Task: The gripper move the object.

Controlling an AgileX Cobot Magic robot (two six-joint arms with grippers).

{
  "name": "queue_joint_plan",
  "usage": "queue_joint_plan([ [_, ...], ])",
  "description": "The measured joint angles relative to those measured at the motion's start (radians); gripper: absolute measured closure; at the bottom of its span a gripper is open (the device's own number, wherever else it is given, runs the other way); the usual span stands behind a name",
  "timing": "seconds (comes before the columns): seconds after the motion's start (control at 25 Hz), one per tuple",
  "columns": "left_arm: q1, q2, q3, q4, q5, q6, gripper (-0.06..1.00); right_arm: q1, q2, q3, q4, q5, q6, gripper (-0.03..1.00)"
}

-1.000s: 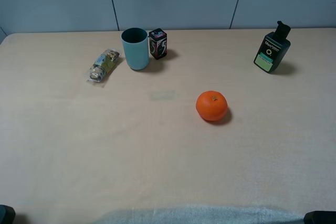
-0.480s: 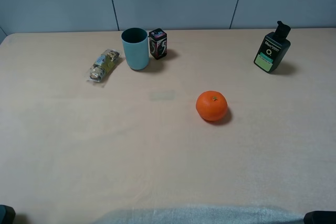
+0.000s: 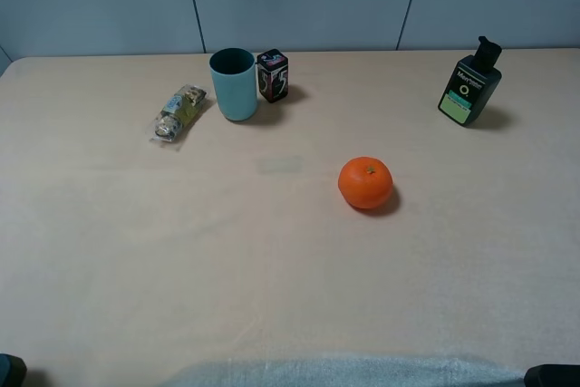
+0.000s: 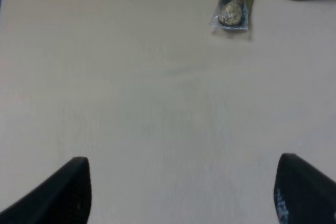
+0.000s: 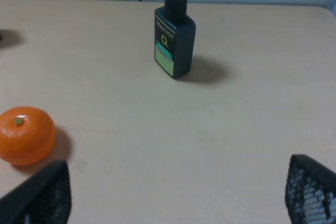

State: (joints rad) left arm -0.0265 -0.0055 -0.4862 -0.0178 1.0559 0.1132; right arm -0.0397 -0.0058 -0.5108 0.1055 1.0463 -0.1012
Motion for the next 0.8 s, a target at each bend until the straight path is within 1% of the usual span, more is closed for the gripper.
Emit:
queue_joint_plan([
  [0.8, 0.0, 0.0, 0.0, 0.0, 0.0, 0.0, 0.23, 0.0, 0.0, 0.0, 0.0, 0.0, 0.0, 0.35],
])
